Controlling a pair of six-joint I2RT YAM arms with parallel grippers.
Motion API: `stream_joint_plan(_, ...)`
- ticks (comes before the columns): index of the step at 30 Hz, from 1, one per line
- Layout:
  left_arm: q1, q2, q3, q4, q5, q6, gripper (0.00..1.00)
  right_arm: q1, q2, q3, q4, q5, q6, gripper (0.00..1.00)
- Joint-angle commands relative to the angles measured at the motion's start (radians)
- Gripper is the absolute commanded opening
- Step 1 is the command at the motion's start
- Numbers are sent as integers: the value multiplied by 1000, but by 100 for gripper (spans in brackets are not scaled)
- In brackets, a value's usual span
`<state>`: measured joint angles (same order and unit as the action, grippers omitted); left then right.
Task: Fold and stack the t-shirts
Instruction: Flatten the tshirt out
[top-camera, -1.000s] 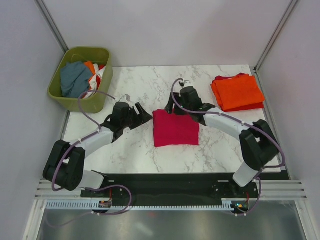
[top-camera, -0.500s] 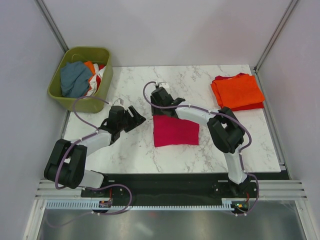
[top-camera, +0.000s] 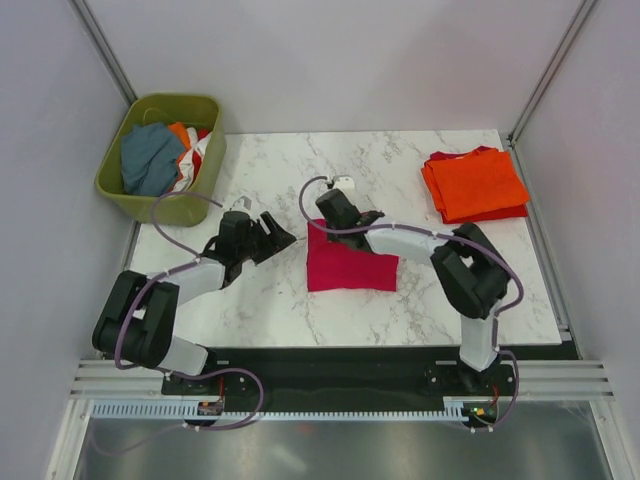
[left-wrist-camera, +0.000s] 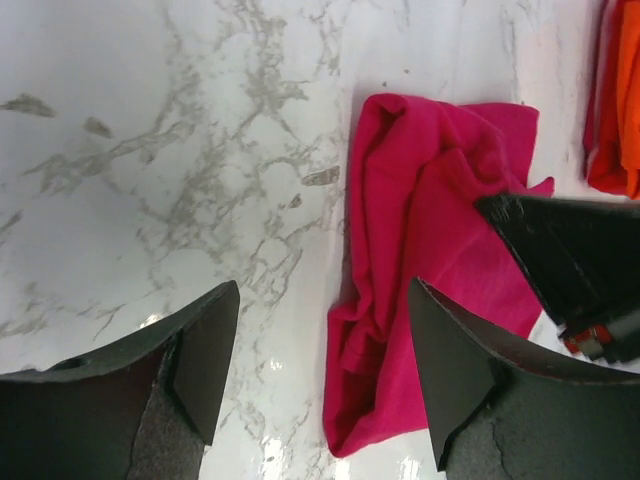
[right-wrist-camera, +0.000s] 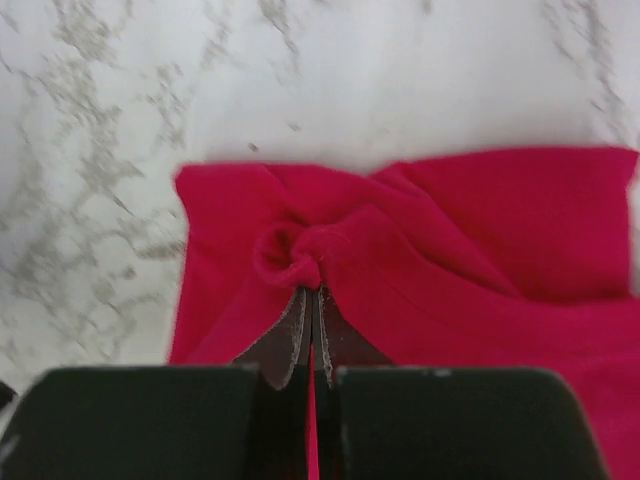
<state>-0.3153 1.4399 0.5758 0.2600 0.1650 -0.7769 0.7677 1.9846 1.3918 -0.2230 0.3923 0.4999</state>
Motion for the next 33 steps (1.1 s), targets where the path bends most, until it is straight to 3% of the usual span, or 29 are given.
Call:
stream_joint_plan(1,-5,62,45,123,137,33,75,-1,-299,-222,259,40,5,0)
stream_joint_plan(4,-24,143,85,148,212,37,70,-1,-516,-430,346,46,26,0)
stream_joint_plan(7,-28,183,105,165,257,30,68,-1,-729,-606,331,39,116,0)
stream_joint_plan(12,-57,175,111,166,252,36,68,1,-1033,-867,225,16,253,0)
stream_joint_plan(14,-73,171,113,165,249,44,61,-1,-1160,-905,107,29,302,0)
stream_joint_plan(19,-103,145,118,142,223,73,57,1,-1424,-1016,-47,-27,377,0)
stream_joint_plan(24,-145,82,121,58,128,116,57,-1,-1541,-1082,-98,-119,408,0)
stream_joint_plan(33,-177,79,153,-65,51,153,58,1,-1471,-1059,-180,-173,381,0)
